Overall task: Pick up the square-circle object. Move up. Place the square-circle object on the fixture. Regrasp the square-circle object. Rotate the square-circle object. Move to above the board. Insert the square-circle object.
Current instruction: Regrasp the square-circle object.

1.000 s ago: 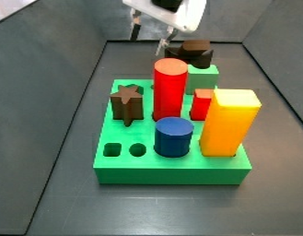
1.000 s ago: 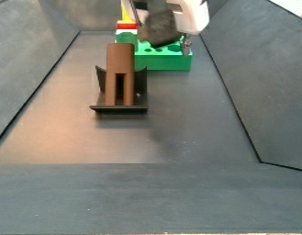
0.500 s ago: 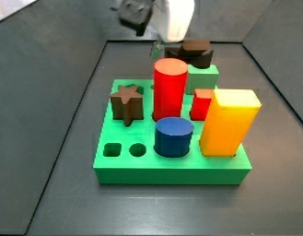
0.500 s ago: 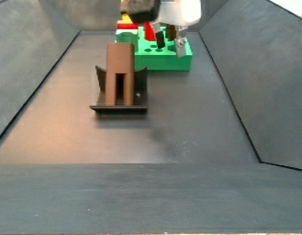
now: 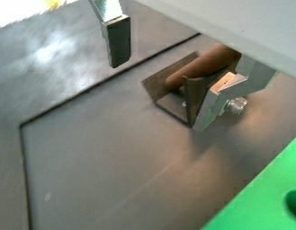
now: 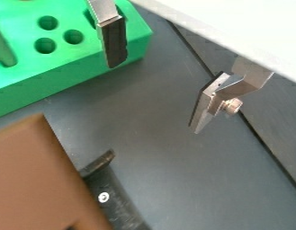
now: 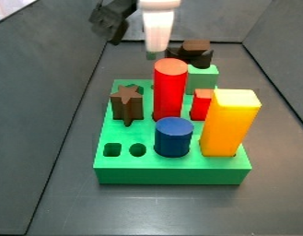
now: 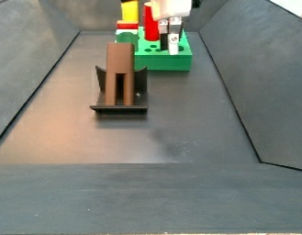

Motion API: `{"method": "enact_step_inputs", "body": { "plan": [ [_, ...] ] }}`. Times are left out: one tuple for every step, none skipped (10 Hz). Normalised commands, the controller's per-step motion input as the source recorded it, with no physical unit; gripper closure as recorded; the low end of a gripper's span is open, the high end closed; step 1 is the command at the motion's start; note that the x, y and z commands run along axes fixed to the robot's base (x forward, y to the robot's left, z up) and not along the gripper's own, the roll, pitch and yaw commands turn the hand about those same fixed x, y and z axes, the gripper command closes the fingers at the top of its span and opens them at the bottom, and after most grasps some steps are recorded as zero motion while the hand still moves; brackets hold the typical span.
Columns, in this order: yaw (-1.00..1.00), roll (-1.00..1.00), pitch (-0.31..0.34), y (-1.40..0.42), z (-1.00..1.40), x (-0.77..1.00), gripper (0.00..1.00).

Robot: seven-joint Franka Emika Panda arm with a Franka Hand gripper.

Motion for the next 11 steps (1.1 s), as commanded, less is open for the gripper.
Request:
{"method": "enact_step_inputs", "body": {
  "plan": [
    [-0.54, 0.29, 0.033, 0.0, -0.01, -0.03, 0.0],
    [-0.38, 0.19, 0.102, 0.0, -0.01, -0.02, 0.0],
    [-0.23, 0.11, 0.155, 0.0, 0.0, -0.01, 0.0],
    [-0.2, 0.1, 0.129, 0.0, 0.0, 1.0, 0.0],
    [-0.11, 0.08, 0.145, 0.0, -0.01, 1.0, 0.0],
    [-0.05, 0.09, 0.175, 0.0, -0.03, 1.0, 0.0],
    [-0.03, 0.1, 0.174, 0.0, -0.02, 1.0, 0.0],
    [0.0, 0.09, 0.167, -0.01, -0.02, 1.0, 0.0],
    [0.02, 0.08, 0.16, -0.01, -0.02, 1.0, 0.0],
    [0.03, 0.08, 0.155, -0.02, -0.02, 1.0, 0.0],
    [0.03, 0.07, 0.15, -0.02, -0.02, 1.0, 0.0]
  ]
}}
